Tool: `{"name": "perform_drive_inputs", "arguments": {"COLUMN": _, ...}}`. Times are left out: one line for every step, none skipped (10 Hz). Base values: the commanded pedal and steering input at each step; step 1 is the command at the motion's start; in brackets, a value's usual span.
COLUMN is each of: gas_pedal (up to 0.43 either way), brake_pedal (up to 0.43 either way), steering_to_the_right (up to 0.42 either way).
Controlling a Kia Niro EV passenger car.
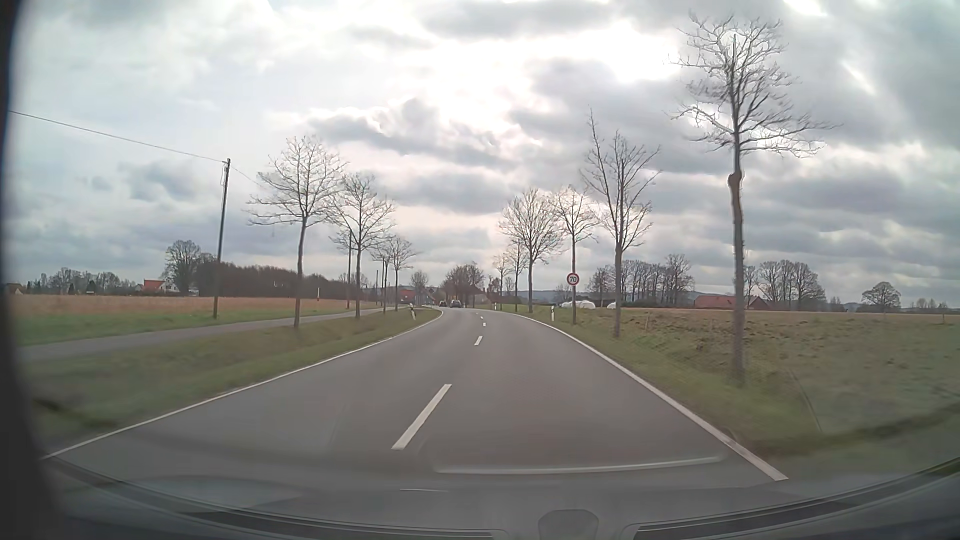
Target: Follow the waypoints while adhering to traffic rules and regulations
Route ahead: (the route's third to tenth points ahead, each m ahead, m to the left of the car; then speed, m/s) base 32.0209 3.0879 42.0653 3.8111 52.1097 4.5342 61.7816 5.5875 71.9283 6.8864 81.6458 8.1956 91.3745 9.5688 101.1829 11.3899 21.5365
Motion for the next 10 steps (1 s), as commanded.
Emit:
{"name": "perform_drive_inputs", "arguments": {"gas_pedal": 0.197, "brake_pedal": 0.000, "steering_to_the_right": 0.000}}
{"name": "perform_drive_inputs", "arguments": {"gas_pedal": 0.209, "brake_pedal": 0.000, "steering_to_the_right": 0.000}}
{"name": "perform_drive_inputs", "arguments": {"gas_pedal": 0.220, "brake_pedal": 0.000, "steering_to_the_right": 0.000}}
{"name": "perform_drive_inputs", "arguments": {"gas_pedal": 0.228, "brake_pedal": 0.000, "steering_to_the_right": -0.001}}
{"name": "perform_drive_inputs", "arguments": {"gas_pedal": 0.228, "brake_pedal": 0.000, "steering_to_the_right": -0.002}}
{"name": "perform_drive_inputs", "arguments": {"gas_pedal": 0.228, "brake_pedal": 0.000, "steering_to_the_right": -0.004}}
{"name": "perform_drive_inputs", "arguments": {"gas_pedal": 0.228, "brake_pedal": 0.000, "steering_to_the_right": -0.006}}
{"name": "perform_drive_inputs", "arguments": {"gas_pedal": 0.228, "brake_pedal": 0.000, "steering_to_the_right": -0.008}}
{"name": "perform_drive_inputs", "arguments": {"gas_pedal": 0.228, "brake_pedal": 0.000, "steering_to_the_right": -0.008}}
{"name": "perform_drive_inputs", "arguments": {"gas_pedal": 0.228, "brake_pedal": 0.000, "steering_to_the_right": -0.008}}
